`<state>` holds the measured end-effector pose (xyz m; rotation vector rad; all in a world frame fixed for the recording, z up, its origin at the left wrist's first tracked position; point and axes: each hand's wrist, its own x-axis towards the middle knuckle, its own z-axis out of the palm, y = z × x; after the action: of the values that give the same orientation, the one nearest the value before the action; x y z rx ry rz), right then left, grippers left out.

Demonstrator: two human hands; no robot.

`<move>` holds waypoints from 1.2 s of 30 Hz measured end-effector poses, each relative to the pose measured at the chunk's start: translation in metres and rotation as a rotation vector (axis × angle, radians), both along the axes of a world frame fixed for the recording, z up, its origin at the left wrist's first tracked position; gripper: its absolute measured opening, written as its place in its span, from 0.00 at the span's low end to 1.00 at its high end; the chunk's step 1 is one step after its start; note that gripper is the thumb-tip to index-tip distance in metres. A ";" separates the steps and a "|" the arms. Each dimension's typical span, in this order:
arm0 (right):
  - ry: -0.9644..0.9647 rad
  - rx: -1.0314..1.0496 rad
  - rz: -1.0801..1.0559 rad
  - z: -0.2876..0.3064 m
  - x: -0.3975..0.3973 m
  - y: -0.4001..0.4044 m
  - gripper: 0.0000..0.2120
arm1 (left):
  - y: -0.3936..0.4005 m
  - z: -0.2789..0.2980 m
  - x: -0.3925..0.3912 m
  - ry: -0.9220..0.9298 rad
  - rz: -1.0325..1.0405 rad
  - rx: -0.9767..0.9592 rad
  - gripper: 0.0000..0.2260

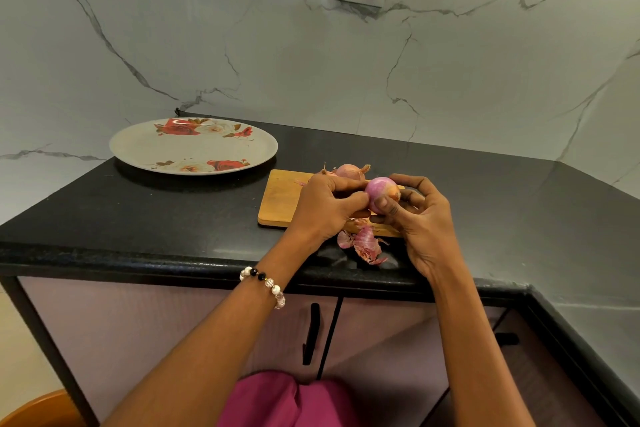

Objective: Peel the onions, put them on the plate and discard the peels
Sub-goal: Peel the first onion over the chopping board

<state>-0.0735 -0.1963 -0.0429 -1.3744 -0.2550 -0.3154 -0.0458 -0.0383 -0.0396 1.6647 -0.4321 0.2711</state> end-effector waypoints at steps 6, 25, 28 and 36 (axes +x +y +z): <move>0.005 -0.032 -0.005 0.000 0.000 0.002 0.25 | 0.001 0.000 -0.001 -0.059 0.022 0.067 0.12; 0.006 -0.019 0.000 -0.001 0.001 0.000 0.25 | 0.000 -0.001 0.001 0.028 0.033 -0.022 0.08; 0.003 -0.035 -0.013 -0.002 0.002 0.000 0.25 | 0.000 -0.001 0.001 0.007 0.044 0.000 0.08; -0.007 -0.028 -0.001 -0.002 0.001 0.000 0.24 | 0.001 0.000 -0.001 0.003 0.059 0.014 0.10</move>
<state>-0.0722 -0.1965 -0.0447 -1.4018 -0.2650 -0.3183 -0.0469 -0.0377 -0.0392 1.6927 -0.3841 0.3096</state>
